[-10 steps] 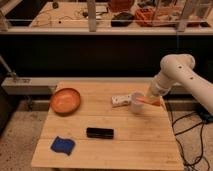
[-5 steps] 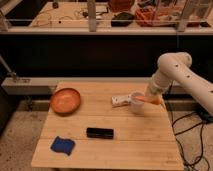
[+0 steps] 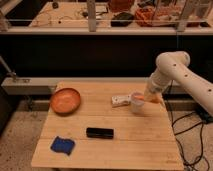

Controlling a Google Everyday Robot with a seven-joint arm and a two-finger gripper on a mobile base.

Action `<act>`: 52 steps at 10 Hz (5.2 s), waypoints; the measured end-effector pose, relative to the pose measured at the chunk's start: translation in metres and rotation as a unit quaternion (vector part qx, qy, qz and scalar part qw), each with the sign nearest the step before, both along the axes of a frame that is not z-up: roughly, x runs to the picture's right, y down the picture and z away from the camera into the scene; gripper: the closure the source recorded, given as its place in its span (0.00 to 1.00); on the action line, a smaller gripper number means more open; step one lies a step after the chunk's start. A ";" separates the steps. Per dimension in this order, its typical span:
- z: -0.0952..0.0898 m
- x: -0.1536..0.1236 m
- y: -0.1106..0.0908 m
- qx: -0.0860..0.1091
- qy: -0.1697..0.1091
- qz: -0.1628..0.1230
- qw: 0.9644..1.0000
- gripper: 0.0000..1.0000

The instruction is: Place the pepper in the ceramic cup

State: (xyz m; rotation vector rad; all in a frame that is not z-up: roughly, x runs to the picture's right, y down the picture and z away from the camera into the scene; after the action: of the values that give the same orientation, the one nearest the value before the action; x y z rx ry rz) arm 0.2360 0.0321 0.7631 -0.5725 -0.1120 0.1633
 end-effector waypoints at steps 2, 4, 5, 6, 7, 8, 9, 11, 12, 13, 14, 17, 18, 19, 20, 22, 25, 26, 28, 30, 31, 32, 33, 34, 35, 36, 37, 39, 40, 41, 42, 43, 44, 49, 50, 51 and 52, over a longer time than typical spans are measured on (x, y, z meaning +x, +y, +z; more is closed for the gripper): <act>0.002 -0.001 -0.001 0.001 -0.001 -0.004 1.000 1.00; 0.004 0.000 -0.003 0.002 -0.001 -0.006 1.000 1.00; 0.005 0.000 -0.004 0.003 -0.001 -0.007 1.000 1.00; 0.006 -0.001 -0.005 0.004 -0.002 -0.009 1.000 1.00; 0.007 -0.002 -0.006 0.004 -0.003 -0.011 1.000 1.00; 0.008 -0.001 -0.007 0.005 -0.002 -0.012 1.000 1.00; 0.008 0.000 -0.007 0.006 -0.002 -0.013 1.000 1.00; 0.010 0.001 -0.008 0.007 -0.002 -0.014 1.000 1.00; 0.011 0.001 -0.009 0.007 -0.003 -0.015 1.000 1.00; 0.012 0.000 -0.010 0.008 -0.004 -0.017 1.000 1.00; 0.013 0.000 -0.011 0.009 -0.004 -0.017 1.000 1.00; 0.015 0.002 -0.012 0.010 -0.003 -0.019 1.000 1.00; 0.016 0.002 -0.013 0.011 -0.003 -0.020 1.000 1.00; 0.017 0.001 -0.014 0.012 -0.003 -0.022 1.000 1.00; 0.018 0.001 -0.014 0.013 -0.003 -0.023 1.000 1.00; 0.020 0.003 -0.014 0.015 -0.002 -0.024 1.000 1.00; 0.022 0.002 -0.015 0.017 -0.002 -0.027 0.999 1.00; 0.022 0.002 -0.015 0.018 -0.002 -0.028 0.999 1.00; 0.023 0.004 -0.016 0.020 -0.001 -0.030 0.999 1.00; 0.025 0.003 -0.016 0.021 -0.001 -0.032 0.999 1.00; 0.025 0.003 -0.016 0.022 -0.001 -0.032 0.999 1.00; 0.026 0.004 -0.016 0.023 0.000 -0.034 0.999 0.98; 0.026 0.004 -0.017 0.024 0.000 -0.035 0.999 0.95; 0.027 0.004 -0.017 0.025 0.001 -0.035 0.999 0.95; 0.027 0.004 -0.017 0.025 0.001 -0.036 0.999 0.95; 0.027 0.004 -0.017 0.026 0.000 -0.037 0.999 0.95; 0.028 0.004 -0.016 0.029 -0.001 -0.040 0.999 0.95; 0.028 0.005 -0.017 0.031 0.001 -0.041 0.999 0.95; 0.028 0.005 -0.016 0.032 0.000 -0.043 0.999 0.95; 0.028 0.004 -0.016 0.033 -0.001 -0.044 0.999 0.95; 0.028 0.004 -0.016 0.034 -0.001 -0.045 0.998 0.95; 0.028 0.004 -0.017 0.036 -0.001 -0.045 0.998 0.95; 0.028 0.005 -0.016 0.036 -0.001 -0.046 0.998 0.95; 0.027 0.007 -0.016 0.043 -0.001 -0.050 0.998 0.95; 0.027 0.006 -0.017 0.044 -0.002 -0.051 0.998 0.95; 0.027 0.004 -0.016 0.046 -0.004 -0.052 0.998 0.95; 0.027 0.004 -0.016 0.047 -0.005 -0.052 0.998 0.95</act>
State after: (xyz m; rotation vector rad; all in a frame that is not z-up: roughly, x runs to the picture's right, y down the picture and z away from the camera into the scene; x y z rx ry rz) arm 0.2404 0.0158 0.7902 -0.4842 -0.0978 0.0533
